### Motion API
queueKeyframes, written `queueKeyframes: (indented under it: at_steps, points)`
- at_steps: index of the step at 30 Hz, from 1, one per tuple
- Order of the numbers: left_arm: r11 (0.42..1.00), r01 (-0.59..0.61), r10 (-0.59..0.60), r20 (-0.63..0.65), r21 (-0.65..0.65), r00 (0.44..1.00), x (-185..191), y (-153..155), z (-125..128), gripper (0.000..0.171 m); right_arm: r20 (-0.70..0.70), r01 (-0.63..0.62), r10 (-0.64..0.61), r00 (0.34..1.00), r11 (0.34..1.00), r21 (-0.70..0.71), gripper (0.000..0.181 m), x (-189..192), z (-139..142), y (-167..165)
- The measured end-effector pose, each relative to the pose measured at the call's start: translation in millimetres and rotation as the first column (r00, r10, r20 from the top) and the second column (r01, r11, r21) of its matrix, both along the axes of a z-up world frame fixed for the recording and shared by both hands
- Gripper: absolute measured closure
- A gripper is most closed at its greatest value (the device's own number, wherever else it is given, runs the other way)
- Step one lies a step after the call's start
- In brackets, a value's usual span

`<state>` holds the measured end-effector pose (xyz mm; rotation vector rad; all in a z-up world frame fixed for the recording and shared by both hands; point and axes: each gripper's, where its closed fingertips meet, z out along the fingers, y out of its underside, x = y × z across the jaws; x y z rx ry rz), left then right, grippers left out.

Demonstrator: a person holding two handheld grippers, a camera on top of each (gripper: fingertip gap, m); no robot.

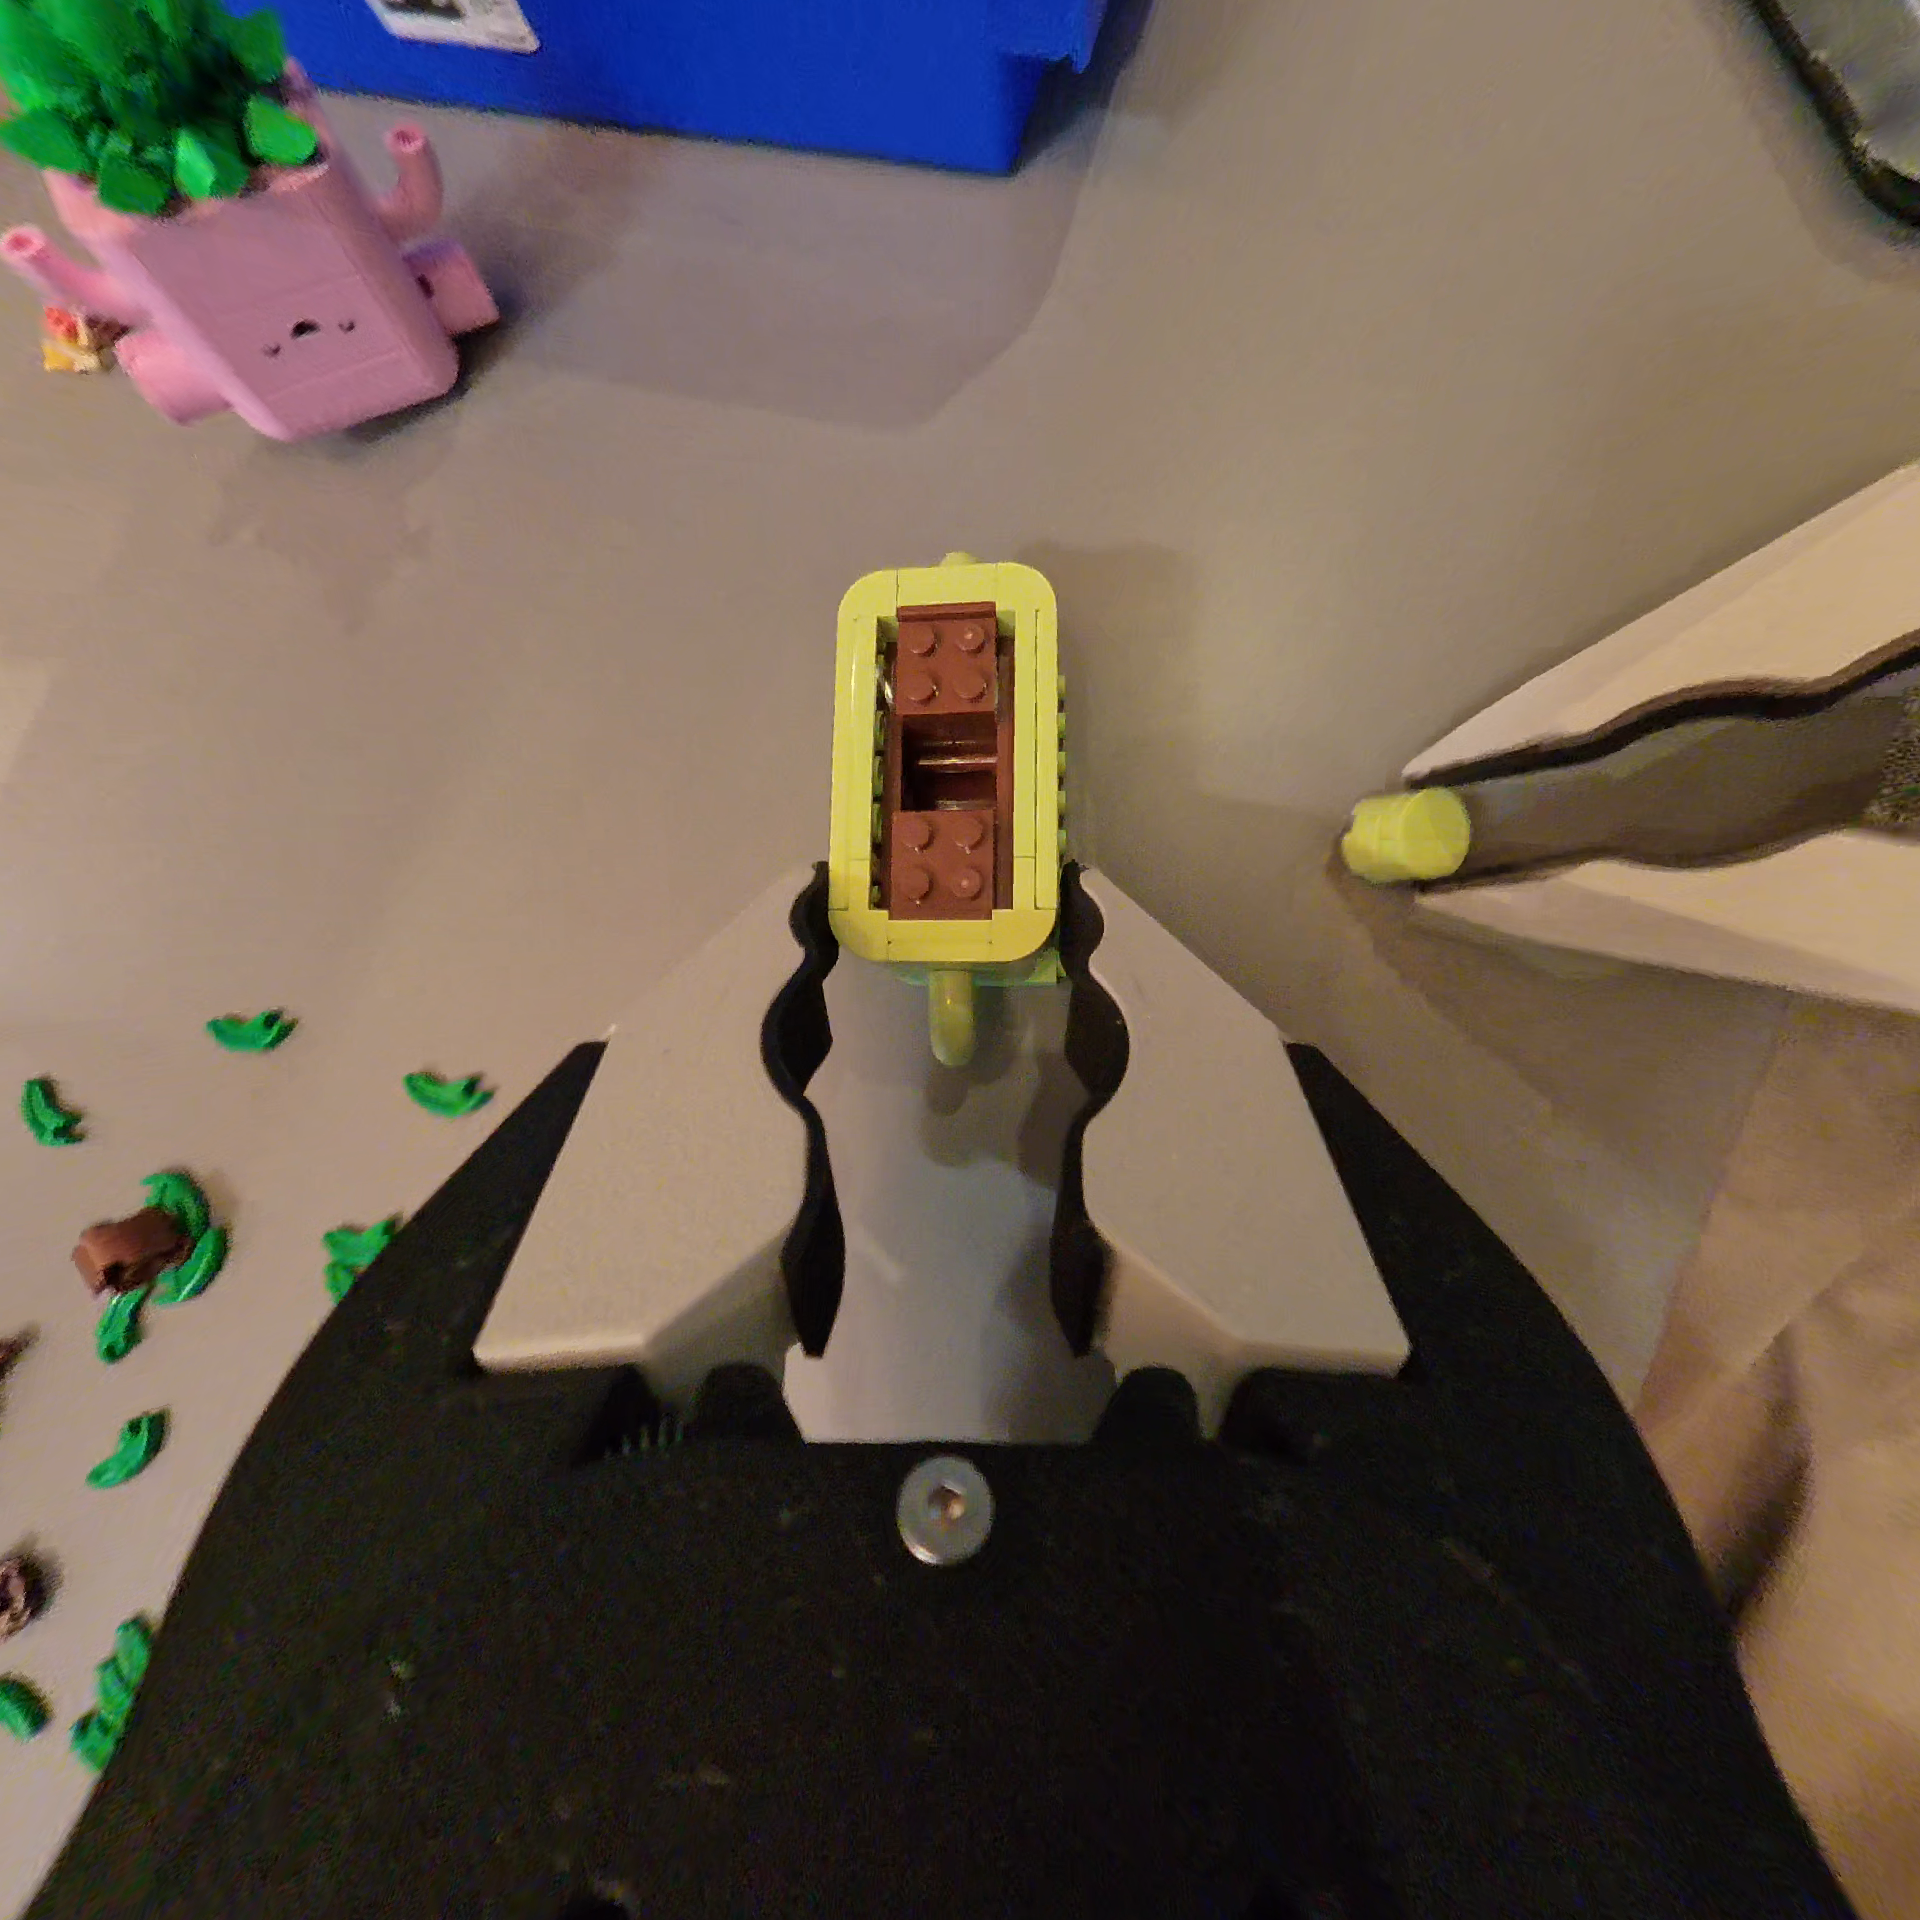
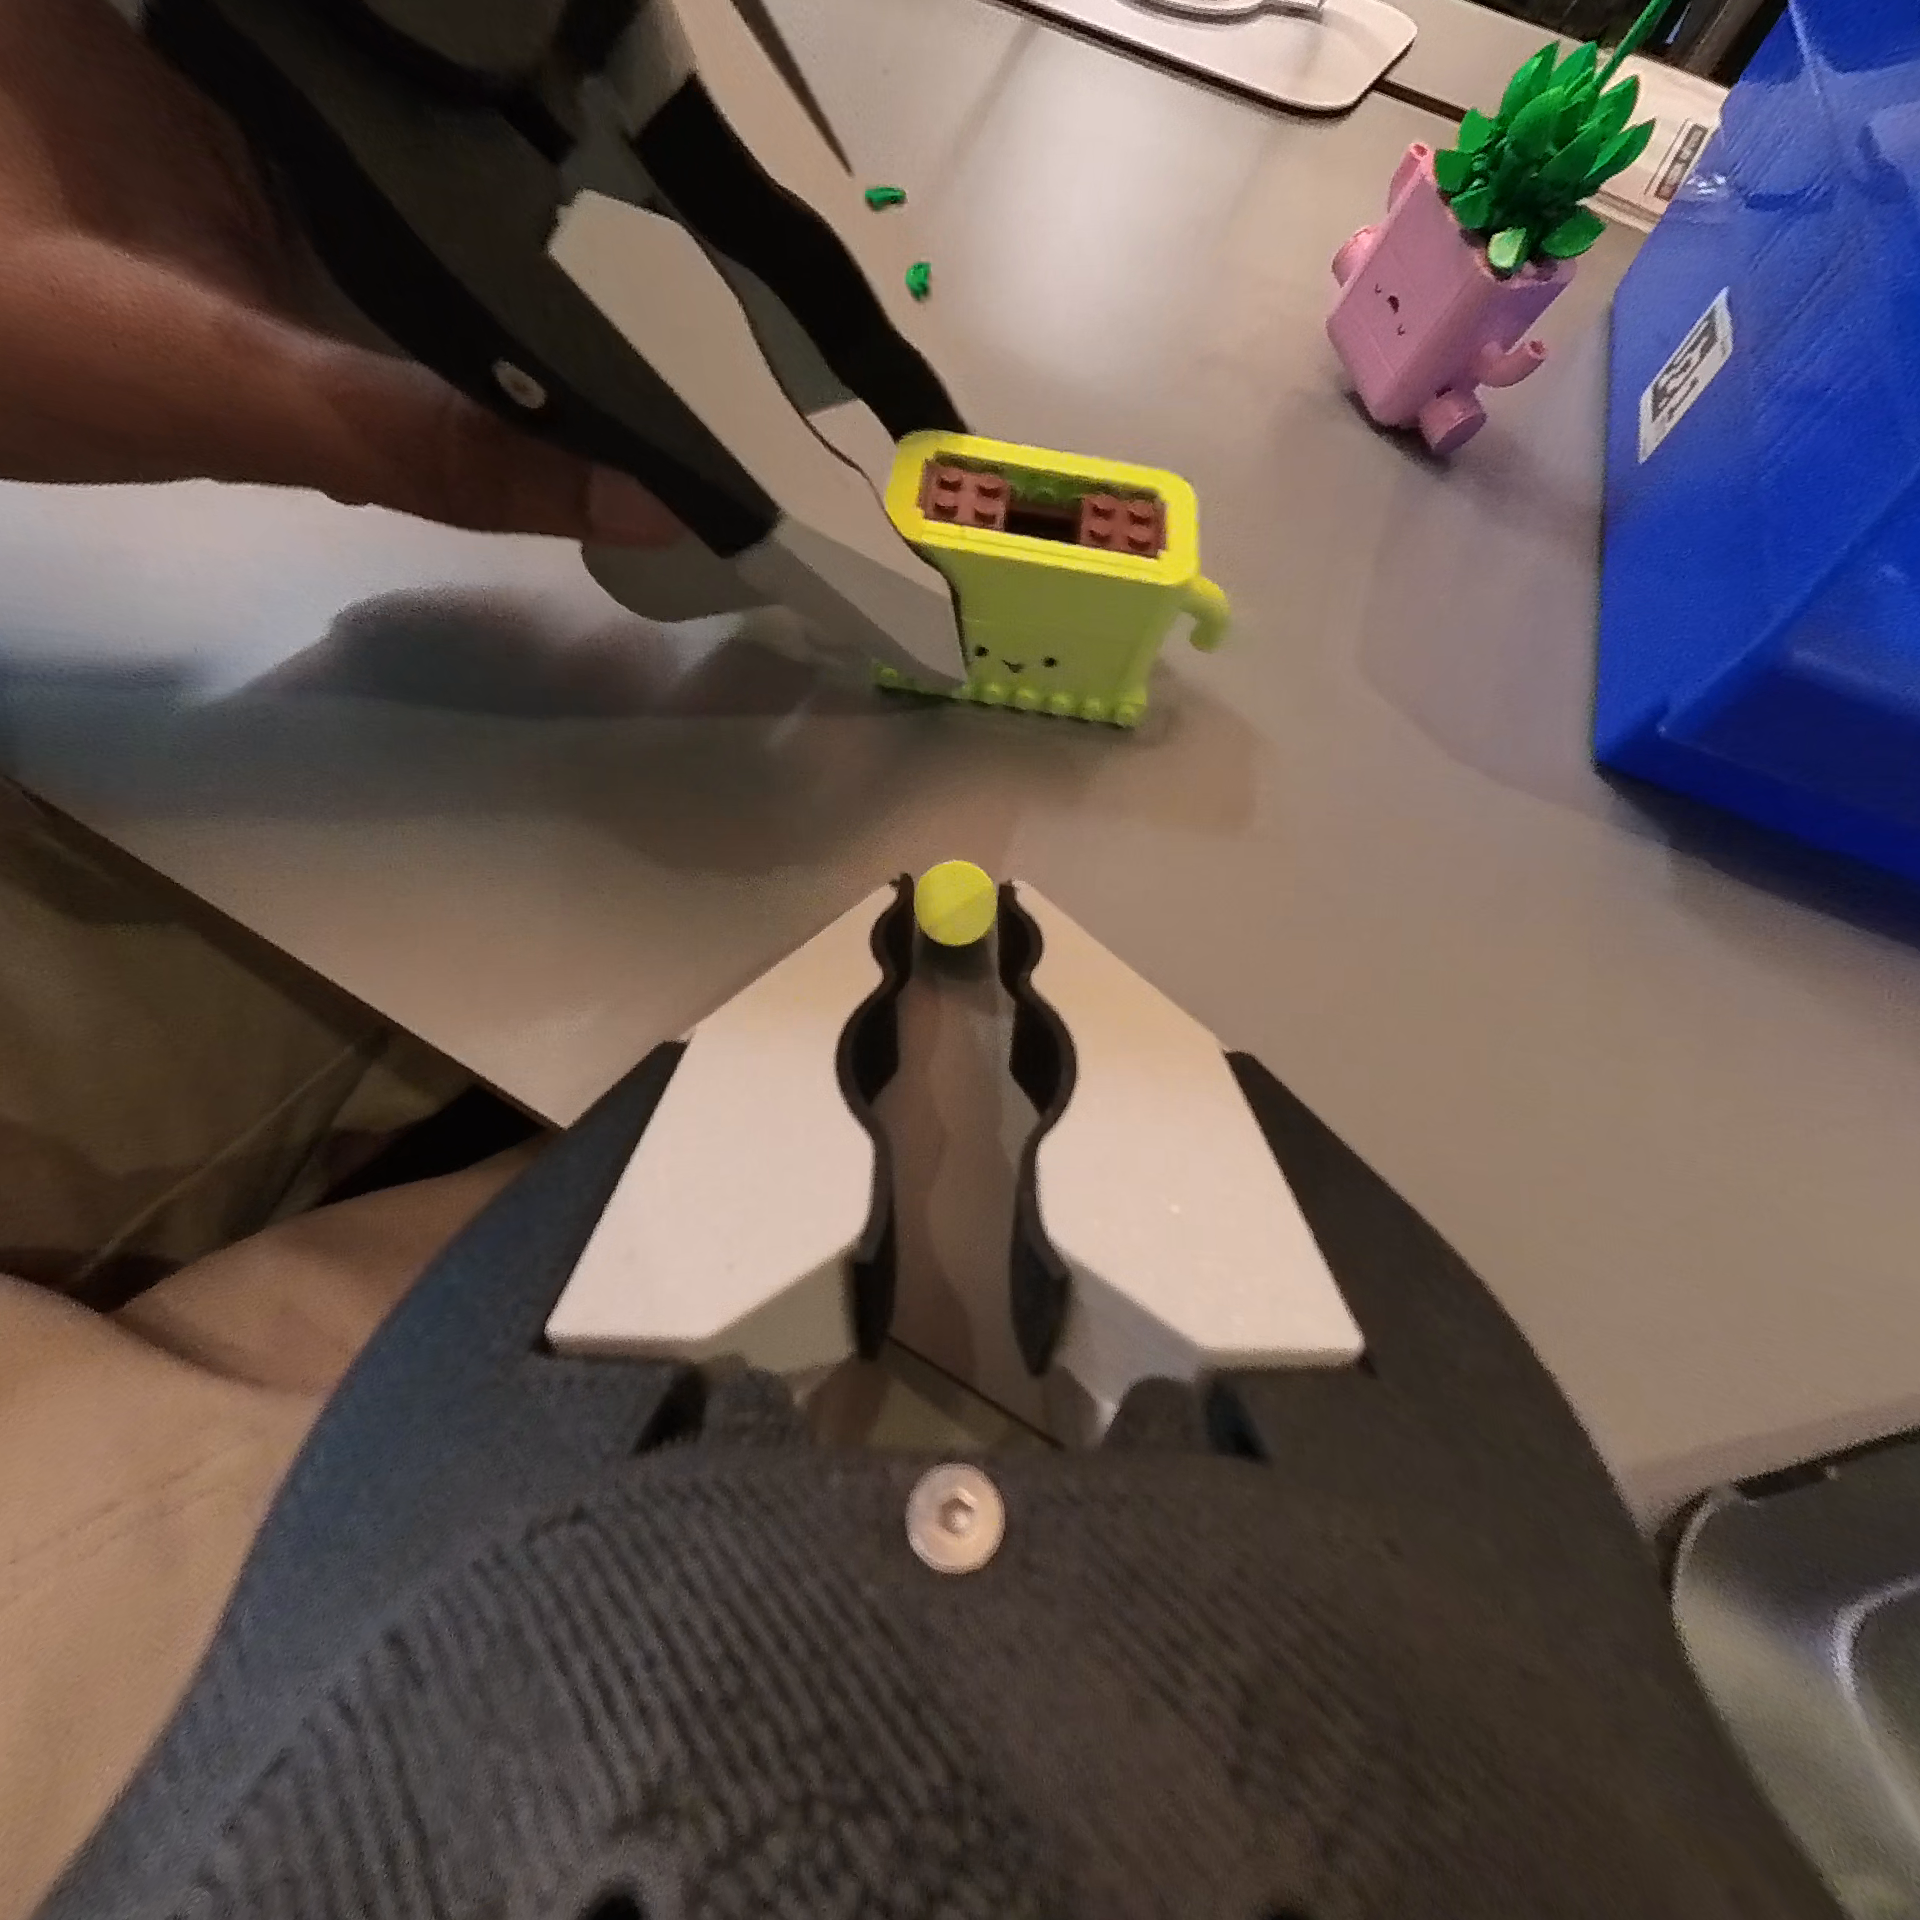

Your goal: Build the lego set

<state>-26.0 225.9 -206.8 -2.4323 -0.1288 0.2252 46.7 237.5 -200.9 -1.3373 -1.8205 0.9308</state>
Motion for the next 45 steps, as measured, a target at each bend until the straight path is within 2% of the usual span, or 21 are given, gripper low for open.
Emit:
queueKeyframes:
  at_steps: [5,9,14,18,22,28,30,32,36,39,41,45]
  points:
    - [0.998,-0.018,0.018,-0.004,-0.056,1.000,-10,-50,-1,0.129,-0.001,-0.024,0.024,1.000,1.000,-0.014,0.167,-1,0,-8]
    - [0.994,-0.035,0.047,0.119,-0.102,0.992,1,-94,-4,0.130,0.012,-0.075,0.076,0.997,0.997,-0.023,0.167,-1,-1,-23]
    - [0.988,-0.073,0.090,0.126,-0.134,0.988,7,-124,-4,0.130,0.035,-0.134,0.134,0.990,0.991,-0.025,0.167,-4,-2,-44]
    - [0.991,-0.103,0.116,0.158,-0.088,0.981,6,-123,-3,0.129,0.048,-0.156,0.157,0.986,0.988,-0.018,0.167,-7,-3,-52]
    - [0.990,-0.123,0.131,0.137,-0.061,0.982,-2,-119,-4,0.127,0.068,-0.179,0.182,0.981,0.983,-0.050,0.166,-9,-5,-57]
    - [0.988,-0.137,0.144,0.126,-0.066,0.981,-2,-120,-5,0.125,0.043,-0.218,0.222,0.974,0.973,-0.074,0.144,-9,3,-56]
    - [0.989,-0.134,0.141,0.128,-0.059,0.982,0,-121,-4,0.125,0.043,-0.266,0.270,0.962,0.959,-0.095,0.134,-4,9,-60]
    - [0.989,-0.137,0.142,0.133,-0.048,0.981,1,-122,-3,0.125,0.064,-0.317,0.321,0.945,0.946,-0.071,0.131,2,12,-64]
    - [0.988,-0.138,0.147,0.161,-0.066,0.976,0,-123,-6,0.123,0.171,-0.396,0.380,0.909,0.916,0.068,0.135,10,8,-64]
    - [0.987,-0.131,0.146,0.184,-0.088,0.972,1,-123,-7,0.124,0.270,-0.462,0.408,0.872,0.868,0.179,0.143,8,2,-56]
    - [0.986,-0.124,0.144,0.199,-0.110,0.969,3,-124,-8,0.123,0.337,-0.532,0.453,0.825,0.824,0.194,0.147,9,1,-56]
    - [0.989,-0.090,0.118,0.257,-0.117,0.959,17,-126,-6,0.122,0.458,-0.672,0.528,0.716,0.698,0.246,0.153,1,8,-54]
